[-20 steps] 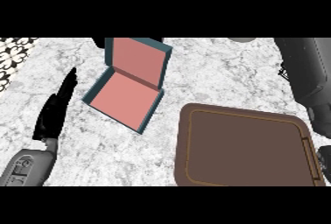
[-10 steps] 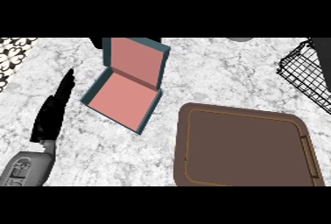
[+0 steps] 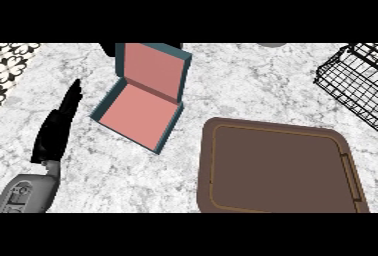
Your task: Pick the lemon from the tray and place it in the tiered basket
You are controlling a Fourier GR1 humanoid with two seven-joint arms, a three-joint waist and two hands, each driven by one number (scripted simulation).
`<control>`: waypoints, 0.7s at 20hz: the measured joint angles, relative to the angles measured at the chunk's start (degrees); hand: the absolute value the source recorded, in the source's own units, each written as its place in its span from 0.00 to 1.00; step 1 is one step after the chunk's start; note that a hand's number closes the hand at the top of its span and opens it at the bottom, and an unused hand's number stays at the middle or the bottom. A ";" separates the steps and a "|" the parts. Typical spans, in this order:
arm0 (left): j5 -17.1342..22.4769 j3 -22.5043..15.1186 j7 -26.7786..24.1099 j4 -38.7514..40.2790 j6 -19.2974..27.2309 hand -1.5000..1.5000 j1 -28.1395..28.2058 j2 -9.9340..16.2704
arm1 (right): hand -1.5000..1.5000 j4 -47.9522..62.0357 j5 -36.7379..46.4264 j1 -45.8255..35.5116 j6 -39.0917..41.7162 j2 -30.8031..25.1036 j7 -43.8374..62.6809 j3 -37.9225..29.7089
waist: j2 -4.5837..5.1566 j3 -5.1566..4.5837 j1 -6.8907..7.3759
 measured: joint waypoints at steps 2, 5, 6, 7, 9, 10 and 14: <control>-0.22 -0.06 0.52 -0.57 -0.07 0.50 0.19 -0.01 | 1.00 1.06 0.25 0.62 0.14 -1.67 -0.64 -0.02 | -0.01 0.04 -0.01; -0.32 0.31 -0.45 0.43 -0.15 0.50 0.14 -0.43 | 1.00 1.97 -0.42 1.81 0.19 -3.45 -3.49 -0.63 | -0.08 0.04 -0.32; -0.16 0.54 -0.10 0.48 -0.48 0.50 -0.20 -0.27 | 1.00 2.28 -0.84 1.84 0.52 -4.30 -4.89 -0.99 | -0.06 0.07 -0.32; -0.49 0.45 0.65 -0.13 -0.32 0.50 -0.08 -0.29 | 1.00 2.27 -1.29 2.26 0.60 -4.07 -5.55 -1.26 | -0.19 0.06 -0.46; -0.56 0.79 0.71 0.30 -0.50 0.50 -0.79 -0.23 | 1.00 2.71 -2.23 2.23 1.00 -4.78 -7.50 -2.07 | -0.12 0.07 -0.41; -0.50 0.80 1.15 -0.15 -0.55 0.50 -0.85 -0.33 | 1.00 2.90 -3.07 2.61 0.72 -5.19 -8.57 -2.84 | -0.12 0.08 -0.34; -0.73 1.03 0.30 0.17 -0.58 0.50 -0.14 -0.83 | 1.00 3.05 -6.30 4.61 -0.20 -5.70 -12.37 -5.50 | -0.22 0.09 -0.57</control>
